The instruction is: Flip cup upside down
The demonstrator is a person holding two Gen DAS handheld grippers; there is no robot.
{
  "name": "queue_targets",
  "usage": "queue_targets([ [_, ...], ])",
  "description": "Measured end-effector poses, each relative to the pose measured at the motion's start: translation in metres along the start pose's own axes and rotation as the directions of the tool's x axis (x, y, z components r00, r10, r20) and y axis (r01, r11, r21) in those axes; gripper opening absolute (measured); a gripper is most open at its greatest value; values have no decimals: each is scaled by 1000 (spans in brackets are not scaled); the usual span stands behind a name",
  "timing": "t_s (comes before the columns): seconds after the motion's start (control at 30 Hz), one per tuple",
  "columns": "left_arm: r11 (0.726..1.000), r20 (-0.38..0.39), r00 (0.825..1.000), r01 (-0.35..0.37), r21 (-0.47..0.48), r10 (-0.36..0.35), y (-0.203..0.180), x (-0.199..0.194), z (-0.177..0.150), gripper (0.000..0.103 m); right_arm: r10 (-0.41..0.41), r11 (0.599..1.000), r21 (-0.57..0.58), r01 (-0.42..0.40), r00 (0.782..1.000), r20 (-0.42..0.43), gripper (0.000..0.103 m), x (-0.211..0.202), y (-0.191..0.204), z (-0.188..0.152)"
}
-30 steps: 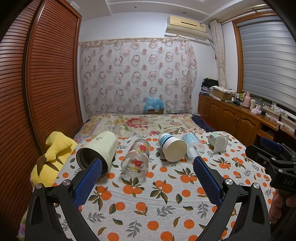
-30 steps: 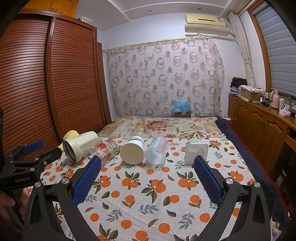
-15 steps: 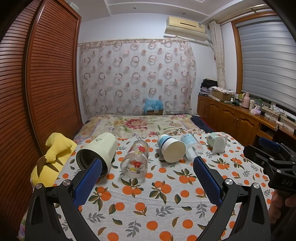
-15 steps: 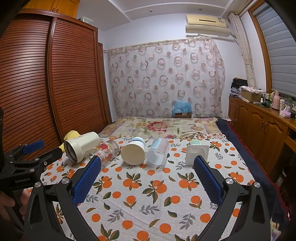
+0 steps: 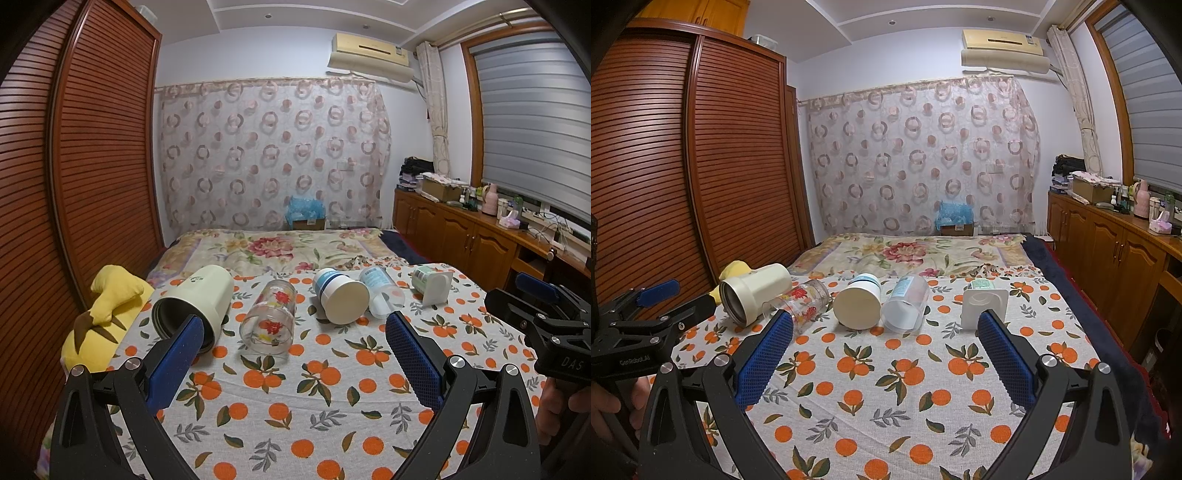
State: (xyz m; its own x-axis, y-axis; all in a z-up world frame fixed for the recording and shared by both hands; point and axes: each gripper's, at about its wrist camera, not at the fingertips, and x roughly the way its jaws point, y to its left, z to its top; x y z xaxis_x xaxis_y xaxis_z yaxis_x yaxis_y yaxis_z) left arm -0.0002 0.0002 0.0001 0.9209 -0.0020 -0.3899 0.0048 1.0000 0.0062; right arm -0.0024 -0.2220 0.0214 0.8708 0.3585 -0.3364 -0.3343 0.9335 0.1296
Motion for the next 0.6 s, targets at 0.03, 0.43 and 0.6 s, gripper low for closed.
queue_targets([
  [0.03, 1000, 0, 1000, 0, 0, 0, 0, 0, 0, 95, 0, 1000, 0, 0, 1000, 0, 101, 0, 0, 0],
  [0.43, 1000, 0, 1000, 0, 0, 0, 0, 0, 0, 95, 0, 1000, 2, 0, 1000, -3, 101, -9, 5, 2],
  [0.6, 1000, -11, 1000, 0, -1, 0, 2, 4, 0, 95, -1, 1000, 3, 1, 1000, -14, 101, 0, 2, 3],
])
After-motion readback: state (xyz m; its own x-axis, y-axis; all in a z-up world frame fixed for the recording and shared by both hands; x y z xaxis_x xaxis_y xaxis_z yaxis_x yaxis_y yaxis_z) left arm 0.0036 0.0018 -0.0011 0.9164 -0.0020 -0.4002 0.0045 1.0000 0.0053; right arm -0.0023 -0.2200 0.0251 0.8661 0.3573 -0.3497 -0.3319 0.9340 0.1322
